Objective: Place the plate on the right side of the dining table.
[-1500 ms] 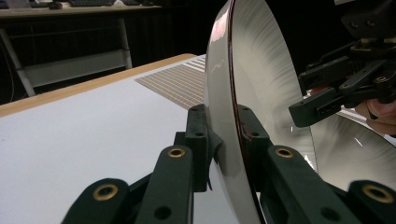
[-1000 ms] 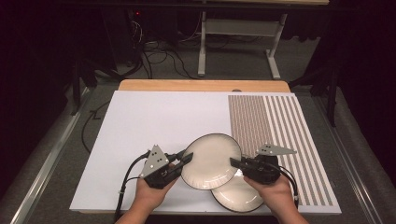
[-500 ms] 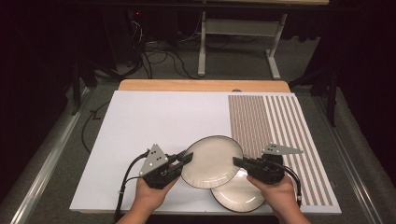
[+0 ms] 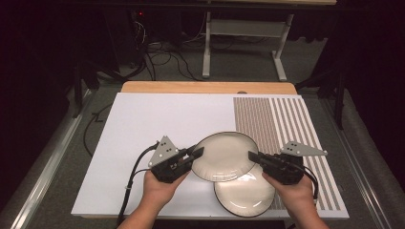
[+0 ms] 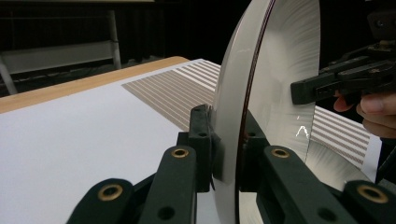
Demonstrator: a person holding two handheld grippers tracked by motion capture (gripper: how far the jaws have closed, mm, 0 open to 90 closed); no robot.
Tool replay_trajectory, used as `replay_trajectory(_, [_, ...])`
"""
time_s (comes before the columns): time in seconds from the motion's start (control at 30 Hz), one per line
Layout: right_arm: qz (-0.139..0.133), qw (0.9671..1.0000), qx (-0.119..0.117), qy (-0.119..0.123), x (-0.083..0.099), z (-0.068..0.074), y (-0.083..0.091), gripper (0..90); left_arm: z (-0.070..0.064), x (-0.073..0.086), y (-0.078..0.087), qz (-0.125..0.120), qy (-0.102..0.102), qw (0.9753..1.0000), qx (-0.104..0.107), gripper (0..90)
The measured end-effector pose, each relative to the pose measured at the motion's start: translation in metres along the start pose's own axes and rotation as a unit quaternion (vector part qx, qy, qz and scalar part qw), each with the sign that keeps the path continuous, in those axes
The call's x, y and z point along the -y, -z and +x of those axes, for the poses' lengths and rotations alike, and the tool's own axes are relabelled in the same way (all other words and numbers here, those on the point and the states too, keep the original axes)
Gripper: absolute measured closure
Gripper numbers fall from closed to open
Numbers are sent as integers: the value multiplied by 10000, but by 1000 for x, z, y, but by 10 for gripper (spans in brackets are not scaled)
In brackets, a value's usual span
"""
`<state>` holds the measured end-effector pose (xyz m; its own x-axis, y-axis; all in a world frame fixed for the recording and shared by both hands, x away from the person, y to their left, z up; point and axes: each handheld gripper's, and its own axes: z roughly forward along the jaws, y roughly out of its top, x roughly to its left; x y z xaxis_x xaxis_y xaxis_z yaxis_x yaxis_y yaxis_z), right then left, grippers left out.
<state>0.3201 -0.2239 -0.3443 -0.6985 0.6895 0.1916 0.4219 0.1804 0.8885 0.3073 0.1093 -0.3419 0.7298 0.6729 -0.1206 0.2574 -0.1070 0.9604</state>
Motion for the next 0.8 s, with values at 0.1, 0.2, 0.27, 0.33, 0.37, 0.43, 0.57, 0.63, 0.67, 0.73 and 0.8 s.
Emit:
replay_trajectory(0.1, [-49, 9999, 85, 26, -4, -6, 4, 866, 0, -6, -10, 92, -83, 9999, 6, 809])
replay_trajectory(0.2, [-97, 9998, 193, 44, -8, -15, 6, 864, 1, -13, -21, 161, -114, 9998, 20, 810])
replay_trajectory(0.27, [-138, 9996, 244, 61, -11, -21, 8, 864, 2, -18, -30, 210, -123, 9997, 38, 810])
replay_trajectory(0.33, [-168, 9993, 327, 75, -14, -28, 11, 864, 3, -23, -40, 235, -103, 9997, 56, 810])
replay_trajectory(0.37, [-183, 9992, 351, 68, -16, -32, 12, 863, 4, -25, -46, 249, -103, 9996, 66, 810])
replay_trajectory(0.43, [-214, 9988, 432, 56, -19, -40, 14, 861, 4, -31, -56, 269, -113, 9995, 85, 810])
replay_trajectory(0.57, [-318, 9979, 570, 3, -23, -58, 21, 861, 5, -39, -80, 353, -130, 9992, 137, 807])
replay_trajectory(0.63, [-368, 9973, 638, -42, -23, -66, 24, 863, 6, -42, -92, 372, -99, 9991, 189, 806])
replay_trajectory(0.67, [-398, 9970, 669, -35, -22, -71, 26, 863, 5, -43, -98, 387, -94, 9990, 216, 806])
replay_trajectory(0.73, [-416, 9963, 754, -68, -20, -79, 30, 863, 4, -45, -110, 418, -96, 9988, 252, 805])
replay_trajectory(0.8, [-442, 9957, 807, -86, -17, -87, 34, 863, 2, -45, -121, 446, -65, 9985, 295, 804])
